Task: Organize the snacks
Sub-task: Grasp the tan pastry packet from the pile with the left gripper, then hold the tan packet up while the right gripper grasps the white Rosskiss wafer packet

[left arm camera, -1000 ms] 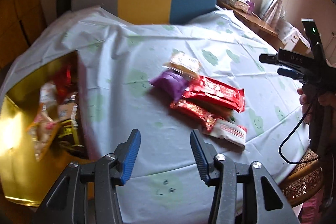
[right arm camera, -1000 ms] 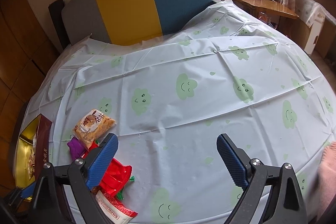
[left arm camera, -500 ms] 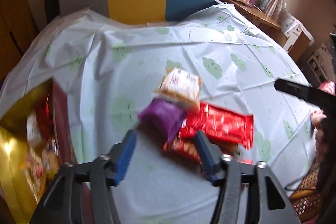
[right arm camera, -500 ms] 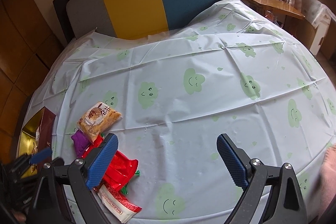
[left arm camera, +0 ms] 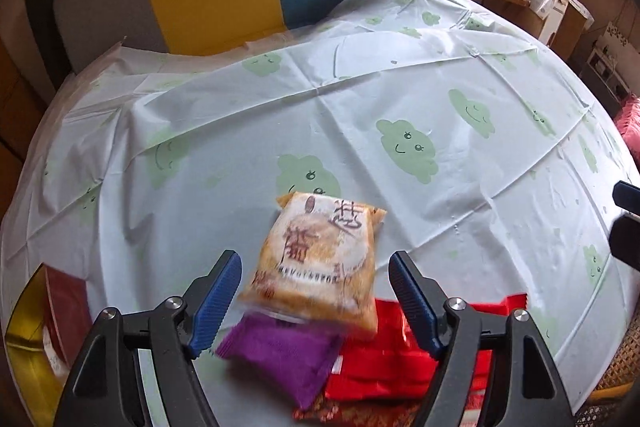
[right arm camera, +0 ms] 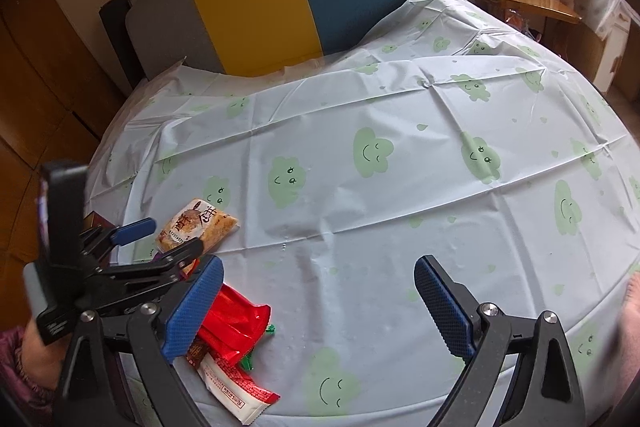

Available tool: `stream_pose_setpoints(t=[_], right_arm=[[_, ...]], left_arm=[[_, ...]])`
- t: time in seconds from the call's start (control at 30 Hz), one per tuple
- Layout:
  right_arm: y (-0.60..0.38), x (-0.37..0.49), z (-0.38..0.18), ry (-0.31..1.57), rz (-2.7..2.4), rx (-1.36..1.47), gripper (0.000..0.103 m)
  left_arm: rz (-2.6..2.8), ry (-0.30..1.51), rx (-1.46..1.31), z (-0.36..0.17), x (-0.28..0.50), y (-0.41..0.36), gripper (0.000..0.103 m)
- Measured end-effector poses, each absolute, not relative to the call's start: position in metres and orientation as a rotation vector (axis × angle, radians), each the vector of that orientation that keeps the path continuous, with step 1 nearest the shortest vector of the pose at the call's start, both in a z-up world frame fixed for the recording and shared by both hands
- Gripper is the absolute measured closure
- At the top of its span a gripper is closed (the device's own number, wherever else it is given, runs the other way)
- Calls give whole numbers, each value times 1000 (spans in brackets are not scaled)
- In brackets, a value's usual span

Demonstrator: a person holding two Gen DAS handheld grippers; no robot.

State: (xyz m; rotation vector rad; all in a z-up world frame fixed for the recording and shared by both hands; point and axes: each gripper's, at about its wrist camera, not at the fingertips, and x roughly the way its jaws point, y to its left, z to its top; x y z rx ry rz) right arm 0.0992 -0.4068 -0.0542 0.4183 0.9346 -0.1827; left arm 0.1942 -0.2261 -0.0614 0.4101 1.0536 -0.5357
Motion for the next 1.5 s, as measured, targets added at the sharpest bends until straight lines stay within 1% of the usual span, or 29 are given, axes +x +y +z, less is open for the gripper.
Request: stream_pose_setpoints(t=[0.1,0.13,0.17,0.23,0.3,0.47,0.6,0.87,1.03,1.23,1.43,1.5], right_arm=[[-406,99,-54,936,-178,419,6],[-407,99,-54,936,-180,418,6],[-407,99,-54,935,-183,418,6],[-408,99,-55,938,-190,421,6],[-410,99,-56,942,-193,426,6],[-406,100,-58,956,-196,400,6],[-405,101,-62,976,-199,386,6],[-397,104,-69,1014,-195,331,6],[-378,107,-73,1047,-36,330,6],[-336,105,-90,1175,138,251,8],[-302,101,-109,1278,244,128,10],[-289,101,-116,1300,278,84,13]], left_arm=[[-528,1073,449,-75,204,-236,26],[-526,1084,450,-81,209,-237,36],[-537,1094,430,-83,211,-238,41],[-544,1097,358,-80,215,-231,41],[-554,1063,285,-69,212,-219,42],[-527,988,224,-40,190,-184,42],[-516,962,212,-29,158,-156,42],[-556,966,254,-42,80,-128,42],[-561,1002,281,-61,46,-112,42],[-546,1052,243,-81,32,-88,42],[-560,1013,231,-82,24,-81,41],[-563,1003,233,-83,23,-81,41]])
